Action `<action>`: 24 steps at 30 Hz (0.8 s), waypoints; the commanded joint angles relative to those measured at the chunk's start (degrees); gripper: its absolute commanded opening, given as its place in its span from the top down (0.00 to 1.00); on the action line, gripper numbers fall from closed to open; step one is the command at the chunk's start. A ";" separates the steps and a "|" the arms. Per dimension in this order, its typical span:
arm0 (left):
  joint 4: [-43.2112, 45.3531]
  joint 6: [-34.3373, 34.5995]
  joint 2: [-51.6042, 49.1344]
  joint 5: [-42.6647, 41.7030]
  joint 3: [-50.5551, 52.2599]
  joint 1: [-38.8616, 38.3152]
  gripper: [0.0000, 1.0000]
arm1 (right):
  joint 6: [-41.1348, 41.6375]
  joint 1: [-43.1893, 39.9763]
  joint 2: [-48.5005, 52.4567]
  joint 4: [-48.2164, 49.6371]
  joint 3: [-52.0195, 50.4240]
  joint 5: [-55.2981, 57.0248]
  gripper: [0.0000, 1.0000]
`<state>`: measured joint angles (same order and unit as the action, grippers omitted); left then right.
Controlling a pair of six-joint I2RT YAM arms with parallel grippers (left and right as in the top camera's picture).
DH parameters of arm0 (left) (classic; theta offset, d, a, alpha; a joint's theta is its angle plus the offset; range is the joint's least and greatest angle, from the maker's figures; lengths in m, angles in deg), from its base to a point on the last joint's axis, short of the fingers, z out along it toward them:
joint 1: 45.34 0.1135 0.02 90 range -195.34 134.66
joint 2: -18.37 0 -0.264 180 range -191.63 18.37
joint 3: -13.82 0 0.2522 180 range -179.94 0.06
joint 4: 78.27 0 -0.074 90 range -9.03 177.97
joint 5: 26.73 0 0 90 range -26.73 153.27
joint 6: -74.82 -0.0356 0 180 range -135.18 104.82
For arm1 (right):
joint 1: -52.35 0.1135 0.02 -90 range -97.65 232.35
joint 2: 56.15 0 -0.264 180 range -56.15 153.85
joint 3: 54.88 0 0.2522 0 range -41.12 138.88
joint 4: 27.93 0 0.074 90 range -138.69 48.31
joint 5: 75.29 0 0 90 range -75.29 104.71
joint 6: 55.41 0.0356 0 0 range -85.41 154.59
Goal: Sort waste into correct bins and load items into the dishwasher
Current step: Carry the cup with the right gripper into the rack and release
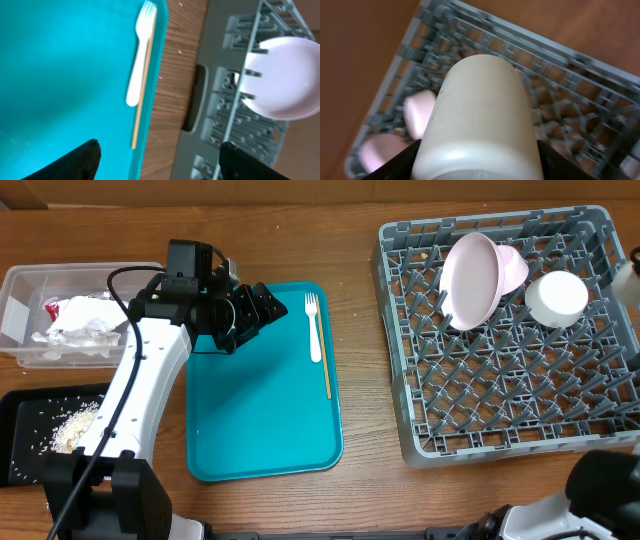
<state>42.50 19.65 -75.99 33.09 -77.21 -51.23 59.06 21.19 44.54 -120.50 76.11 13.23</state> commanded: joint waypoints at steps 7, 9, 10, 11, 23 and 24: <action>-0.76 -1.66 -0.04 4.24 -0.37 -0.13 0.17 | 2.14 -0.44 9.62 -1.25 -3.76 6.29 0.49; -0.90 -1.66 -0.04 4.24 -0.37 -0.15 0.17 | 2.14 -0.42 11.19 -1.53 -3.78 6.60 0.47; -0.90 -1.64 -0.04 4.22 -0.37 -0.15 0.17 | 2.14 -0.42 11.41 -1.64 -3.78 6.60 0.46; -0.83 -1.62 -0.04 4.24 -0.37 -0.15 0.17 | 2.14 -0.42 12.35 -2.78 -3.78 6.60 0.43; -1.05 -1.64 -0.04 3.54 -0.37 -0.13 0.11 | 2.34 -0.42 13.05 -5.73 -3.34 7.98 0.00; -1.05 -1.64 -0.04 3.54 -0.37 -0.13 0.10 | 2.62 -0.39 12.83 -6.56 -2.84 7.85 0.00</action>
<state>41.62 19.10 -75.99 36.55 -77.21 -51.23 61.14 20.93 57.30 -126.33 72.33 20.29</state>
